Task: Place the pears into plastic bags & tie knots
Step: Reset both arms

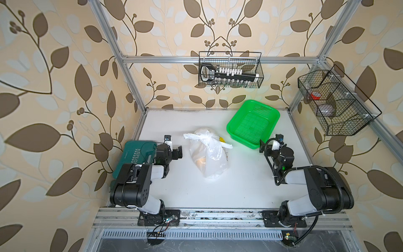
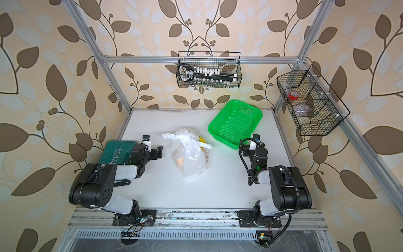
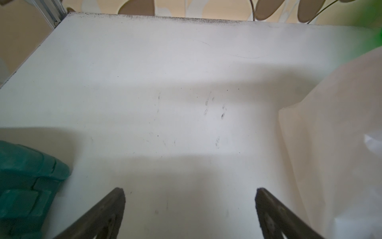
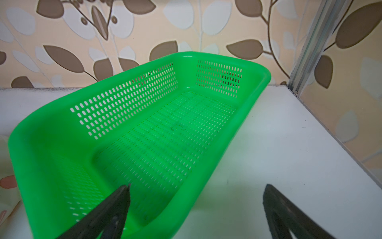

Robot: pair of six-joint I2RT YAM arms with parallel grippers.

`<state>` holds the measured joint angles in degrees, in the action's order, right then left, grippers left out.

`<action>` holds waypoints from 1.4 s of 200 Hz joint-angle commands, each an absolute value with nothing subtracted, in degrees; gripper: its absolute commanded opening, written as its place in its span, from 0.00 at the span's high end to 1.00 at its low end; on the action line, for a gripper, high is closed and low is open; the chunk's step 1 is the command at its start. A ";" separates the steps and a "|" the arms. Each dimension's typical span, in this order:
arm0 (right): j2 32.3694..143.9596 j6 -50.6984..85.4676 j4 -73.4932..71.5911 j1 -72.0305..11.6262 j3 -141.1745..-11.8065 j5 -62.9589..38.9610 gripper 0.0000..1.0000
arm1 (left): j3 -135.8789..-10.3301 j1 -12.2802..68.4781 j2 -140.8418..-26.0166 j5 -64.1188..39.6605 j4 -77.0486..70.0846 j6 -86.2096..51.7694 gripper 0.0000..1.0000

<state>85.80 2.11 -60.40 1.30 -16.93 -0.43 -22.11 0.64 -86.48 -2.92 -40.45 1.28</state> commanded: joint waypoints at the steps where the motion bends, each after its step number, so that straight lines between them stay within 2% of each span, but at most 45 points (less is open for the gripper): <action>1: 86.21 1.65 -56.74 1.11 -17.12 -0.61 0.00 | -23.25 0.03 -86.18 -3.45 -40.54 0.99 0.01; 178: 86.09 1.60 -56.70 1.08 -17.05 -0.57 0.00 | -23.64 -0.44 -86.35 -3.85 -40.10 0.68 0.01; 199: 86.18 1.66 -56.71 1.06 -17.13 -0.57 0.00 | -17.82 -0.37 -83.01 -4.31 -47.40 0.85 0.01; 218: 86.13 1.63 -56.84 1.13 -17.14 -0.62 0.00 | -14.76 -0.43 -84.38 0.61 -55.27 -1.03 0.01; 234: 86.21 1.68 -56.84 1.05 -17.07 -0.62 0.00 | -23.79 -0.42 -85.76 -6.76 -38.95 2.20 0.01; 246: 86.16 1.71 -56.73 1.12 -17.14 -0.62 0.00 | -21.33 -0.74 -86.46 -6.83 -45.09 1.47 0.01; 280: 86.21 1.63 -56.81 1.08 -17.14 -0.57 0.00 | -20.93 -0.74 -85.09 -10.00 -43.76 2.88 0.01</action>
<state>85.80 2.11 -60.38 1.28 -16.93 -0.43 -20.80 -0.12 -86.08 -6.26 -43.48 1.45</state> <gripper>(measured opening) 0.997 0.989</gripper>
